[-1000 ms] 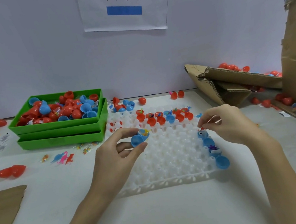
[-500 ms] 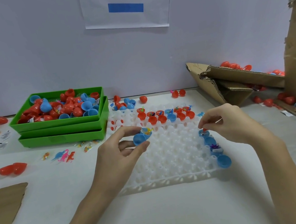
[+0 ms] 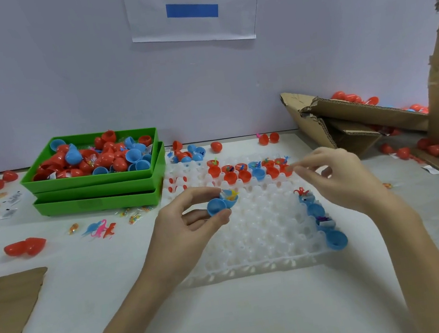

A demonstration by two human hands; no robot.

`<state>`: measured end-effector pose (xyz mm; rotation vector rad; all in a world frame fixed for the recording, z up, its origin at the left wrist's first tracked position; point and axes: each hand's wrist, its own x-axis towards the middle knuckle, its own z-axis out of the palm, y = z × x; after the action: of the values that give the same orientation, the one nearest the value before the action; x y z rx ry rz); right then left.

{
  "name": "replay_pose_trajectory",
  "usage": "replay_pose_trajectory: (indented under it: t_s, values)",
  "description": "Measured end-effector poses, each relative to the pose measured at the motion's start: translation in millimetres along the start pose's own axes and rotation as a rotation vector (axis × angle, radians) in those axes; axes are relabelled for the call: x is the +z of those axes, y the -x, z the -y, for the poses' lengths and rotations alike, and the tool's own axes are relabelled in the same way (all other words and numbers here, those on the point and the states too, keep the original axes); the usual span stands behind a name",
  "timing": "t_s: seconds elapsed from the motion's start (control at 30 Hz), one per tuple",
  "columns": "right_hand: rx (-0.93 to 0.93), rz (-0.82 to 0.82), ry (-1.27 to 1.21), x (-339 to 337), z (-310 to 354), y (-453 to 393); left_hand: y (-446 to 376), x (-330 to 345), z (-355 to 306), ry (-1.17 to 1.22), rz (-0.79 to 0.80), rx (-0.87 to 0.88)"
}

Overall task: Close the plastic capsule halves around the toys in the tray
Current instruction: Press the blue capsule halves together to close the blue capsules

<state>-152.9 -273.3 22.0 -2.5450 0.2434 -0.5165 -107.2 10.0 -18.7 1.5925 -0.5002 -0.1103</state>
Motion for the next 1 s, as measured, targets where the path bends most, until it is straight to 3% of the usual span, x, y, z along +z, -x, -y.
replay_pose_trajectory:
  t_s: [0.1, 0.2, 0.27, 0.4, 0.6, 1.0]
  values:
    - [-0.103, -0.03, -0.319, 1, 22, 6, 0, 1, -3, 0.154, 0.05, 0.001]
    - [-0.205, 0.302, -0.571, 16, 47, 15, 1, 2, -5, 0.243, 0.08, 0.03]
    - [-0.219, 0.431, -0.645, 30, 58, 19, 1, 1, -6, 0.227, 0.084, 0.048]
    - [-0.208, 0.358, -0.683, 45, 63, 20, 1, -1, -6, 0.066, 0.045, 0.091]
    - [-0.25, 0.331, -0.523, 49, 63, 19, 1, -1, -1, -0.205, -0.064, 0.152]
    - [-0.286, 0.194, -0.456, 56, 70, 24, 1, -5, -6, -0.115, -0.066, 0.213]
